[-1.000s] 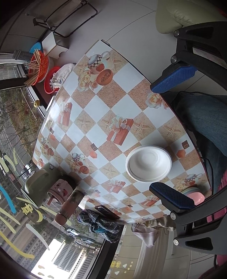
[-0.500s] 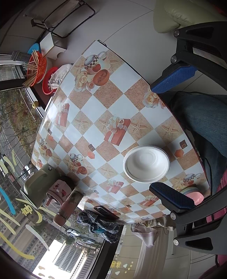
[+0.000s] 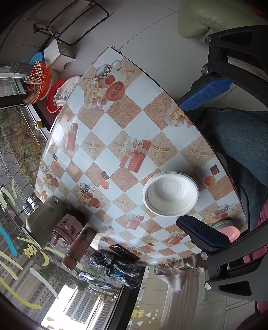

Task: Organize plates and bowls

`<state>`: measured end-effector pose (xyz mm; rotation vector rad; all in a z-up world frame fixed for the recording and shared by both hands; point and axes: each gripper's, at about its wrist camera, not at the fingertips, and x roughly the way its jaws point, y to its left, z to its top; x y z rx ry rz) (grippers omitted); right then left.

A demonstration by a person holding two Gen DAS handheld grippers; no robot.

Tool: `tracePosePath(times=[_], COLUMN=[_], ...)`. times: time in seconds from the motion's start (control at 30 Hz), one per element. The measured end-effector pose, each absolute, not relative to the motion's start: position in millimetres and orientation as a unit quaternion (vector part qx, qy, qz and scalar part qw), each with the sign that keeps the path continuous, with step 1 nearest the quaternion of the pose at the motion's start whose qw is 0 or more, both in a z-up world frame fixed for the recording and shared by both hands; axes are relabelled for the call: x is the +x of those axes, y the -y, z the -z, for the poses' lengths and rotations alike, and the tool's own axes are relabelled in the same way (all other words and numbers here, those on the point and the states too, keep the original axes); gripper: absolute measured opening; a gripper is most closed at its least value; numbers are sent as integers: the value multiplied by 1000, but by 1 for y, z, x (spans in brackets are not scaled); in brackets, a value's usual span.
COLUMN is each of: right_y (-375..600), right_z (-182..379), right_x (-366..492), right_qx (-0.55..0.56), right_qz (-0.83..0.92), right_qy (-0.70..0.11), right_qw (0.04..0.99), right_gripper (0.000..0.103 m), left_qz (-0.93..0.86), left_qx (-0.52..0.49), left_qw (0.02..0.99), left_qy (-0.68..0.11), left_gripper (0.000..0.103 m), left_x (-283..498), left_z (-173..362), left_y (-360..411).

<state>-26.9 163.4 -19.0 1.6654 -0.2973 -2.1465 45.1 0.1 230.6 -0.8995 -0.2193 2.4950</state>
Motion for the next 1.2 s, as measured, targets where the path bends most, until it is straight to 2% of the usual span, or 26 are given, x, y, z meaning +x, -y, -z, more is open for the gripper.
tracePosePath(times=[0.43, 0.7, 0.97, 1.2], right_y=[-165, -162, -150, -120], right_z=[26, 39, 63, 100], right_x=[-27, -27, -30, -27], right_qx=[607, 627, 665, 719], right_qz=[762, 749, 718, 663], right_qy=[113, 101, 74, 15], right_qw=[195, 190, 193, 208], right_gripper=[103, 103, 103, 103], left_qz=[-911, -905, -882, -809], left_qx=[-336, -382, -463, -575], left_qw=[225, 144, 4, -68], left_qy=[83, 116, 90, 96], left_gripper=[103, 103, 103, 103], left_x=[41, 23, 7, 17], left_z=[-222, -196, -132, -31], left_y=[4, 29, 80, 114])
